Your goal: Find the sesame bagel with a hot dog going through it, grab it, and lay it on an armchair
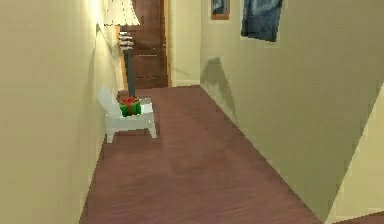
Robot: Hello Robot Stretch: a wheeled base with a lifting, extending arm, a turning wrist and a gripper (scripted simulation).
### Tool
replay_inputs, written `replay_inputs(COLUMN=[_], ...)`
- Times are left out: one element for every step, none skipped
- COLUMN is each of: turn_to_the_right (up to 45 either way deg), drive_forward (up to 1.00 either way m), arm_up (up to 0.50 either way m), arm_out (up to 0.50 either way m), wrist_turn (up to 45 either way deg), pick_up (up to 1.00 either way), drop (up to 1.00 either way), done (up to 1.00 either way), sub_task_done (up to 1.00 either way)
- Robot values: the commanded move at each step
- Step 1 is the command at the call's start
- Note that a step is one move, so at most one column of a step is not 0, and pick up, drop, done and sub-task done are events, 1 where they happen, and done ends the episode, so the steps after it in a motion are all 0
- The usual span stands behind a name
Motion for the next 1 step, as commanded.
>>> replay_inputs(turn_to_the_right=[0.0], drive_forward=[1.00], arm_up=[0.00], arm_out=[0.00], wrist_turn=[0.0], pick_up=[0.00], drop=[0.00], done=[0.00], sub_task_done=[0.00])
